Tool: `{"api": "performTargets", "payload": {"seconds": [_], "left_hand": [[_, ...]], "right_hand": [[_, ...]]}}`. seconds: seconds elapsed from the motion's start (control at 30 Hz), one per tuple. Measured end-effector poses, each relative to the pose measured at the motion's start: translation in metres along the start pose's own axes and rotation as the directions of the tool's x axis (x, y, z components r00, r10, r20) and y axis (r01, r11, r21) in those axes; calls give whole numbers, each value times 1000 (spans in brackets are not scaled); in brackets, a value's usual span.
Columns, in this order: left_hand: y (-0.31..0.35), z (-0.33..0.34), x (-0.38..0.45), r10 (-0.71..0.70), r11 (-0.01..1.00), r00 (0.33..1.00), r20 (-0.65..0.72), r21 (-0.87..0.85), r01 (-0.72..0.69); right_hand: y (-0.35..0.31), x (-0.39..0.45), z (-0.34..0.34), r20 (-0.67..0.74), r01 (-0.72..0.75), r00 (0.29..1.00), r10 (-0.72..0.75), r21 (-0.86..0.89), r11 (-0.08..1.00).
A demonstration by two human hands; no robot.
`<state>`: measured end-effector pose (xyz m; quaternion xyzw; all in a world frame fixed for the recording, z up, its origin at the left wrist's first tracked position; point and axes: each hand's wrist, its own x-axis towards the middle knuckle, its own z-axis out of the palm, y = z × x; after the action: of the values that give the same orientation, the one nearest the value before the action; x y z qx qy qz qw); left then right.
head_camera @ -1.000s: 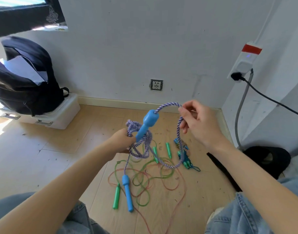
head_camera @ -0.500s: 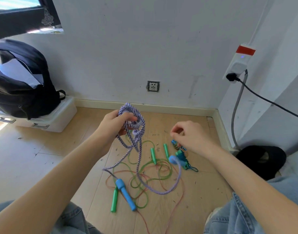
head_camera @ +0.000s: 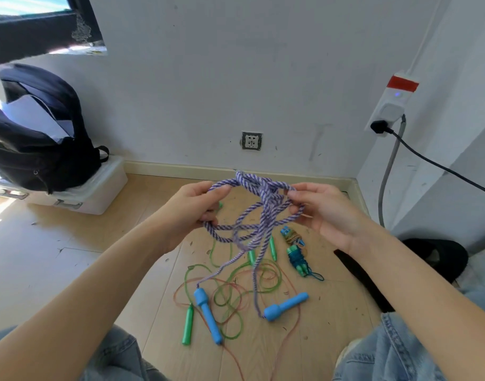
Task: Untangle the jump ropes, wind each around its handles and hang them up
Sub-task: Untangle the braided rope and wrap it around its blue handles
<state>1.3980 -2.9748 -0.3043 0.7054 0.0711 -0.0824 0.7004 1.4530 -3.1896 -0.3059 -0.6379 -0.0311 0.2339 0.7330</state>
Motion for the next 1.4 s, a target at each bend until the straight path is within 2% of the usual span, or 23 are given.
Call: {"api": "performTargets", "payload": {"seconds": [0.03, 0.07, 0.13, 0.17, 0.23, 0.3, 0.4, 0.47, 0.53, 0.6, 0.7, 0.77, 0.83, 0.9, 0.97, 1.03, 1.07, 1.1, 1.13, 1.2, 1.3, 1.37, 1.4], "left_hand": [[-2, 0, 0, -4, 1000, 1000, -27, -9, 4], [-3, 1, 0, -12, 999, 999, -42, -39, 10], [-1, 3, 1, -29, 992, 998, -51, -123, 23], [-1, 2, 2, -35, 987, 998, -55, -156, 26], [0, -2, 4, -51, 979, 996, -77, -202, 35], [-2, -6, 6, -83, 966, 989, -123, -255, 50], [-6, -2, 9, -135, 951, 971, -198, -301, 71], [-9, 2, 11, -156, 967, 965, -211, -231, 106], [-10, 4, 9, -205, 974, 972, -114, -127, 190], [-9, 4, 5, -277, 957, 958, 79, -71, 282], [-7, 12, -2, -237, 970, 947, 217, 107, 218], [-7, 20, -2, -167, 966, 981, 101, 218, 142], [-8, 24, 2, -82, 971, 991, -107, 215, 103], [-8, 24, 4, -23, 979, 981, -194, 195, 62], [-6, 21, 3, -15, 986, 981, -193, 159, 46], [-7, 17, 1, -27, 991, 984, -177, 122, 49], [-7, 16, 1, -28, 992, 985, -170, 119, 49], [-8, 15, 1, -26, 992, 986, -167, 121, 46], [-9, 16, 1, -22, 991, 985, -172, 123, 43], [-9, 18, 1, -15, 990, 982, -190, 133, 41], [-8, 21, 2, -22, 990, 996, -84, 140, 33], [-9, 22, 2, -49, 982, 999, 6, 182, 47], [-10, 22, 3, -52, 970, 999, -4, 239, 51]], "right_hand": [[0, 1, 0, -23, 11, 1000, -12, -25, 1000], [2, 1, 0, -29, 28, 999, -32, -148, 989], [8, -1, 3, 10, 53, 998, -55, -494, 868], [11, -2, 4, 34, 67, 998, -58, -565, 822], [11, -2, 4, 10, 71, 997, -74, -450, 890], [4, 1, 2, -125, 81, 988, -94, -108, 991], [-1, 4, 2, -316, 150, 947, -59, 270, 951], [-2, 5, 4, -293, 179, 954, -66, 377, 909], [-4, 2, 6, -202, 157, 975, -98, 305, 939], [-2, -1, 7, -99, 137, 987, -123, 152, 979], [1, -3, 11, 51, 124, 990, -130, 107, 986], [0, -5, 12, 174, 87, 978, -115, 160, 983], [-1, -8, 12, 286, 48, 954, -93, 164, 985], [0, -10, 11, 314, 39, 946, -82, 139, 989], [1, -8, 7, 209, 35, 976, -54, 93, 995], [2, -5, 4, 11, 49, 999, -47, -169, 984], [3, -4, 3, -82, 54, 992, -97, -416, 908], [7, -3, 2, -125, 82, 969, -212, -647, 758], [10, -3, 4, -79, 158, 929, -363, -799, 580], [11, -8, 14, 152, 365, 826, -543, -878, 310], [19, -11, 22, 352, 419, 818, -454, -906, 52], [22, -10, 20, 367, 411, 810, -457, -912, -4], [21, -8, 19, 358, 427, 806, -471, -903, 44]]}}
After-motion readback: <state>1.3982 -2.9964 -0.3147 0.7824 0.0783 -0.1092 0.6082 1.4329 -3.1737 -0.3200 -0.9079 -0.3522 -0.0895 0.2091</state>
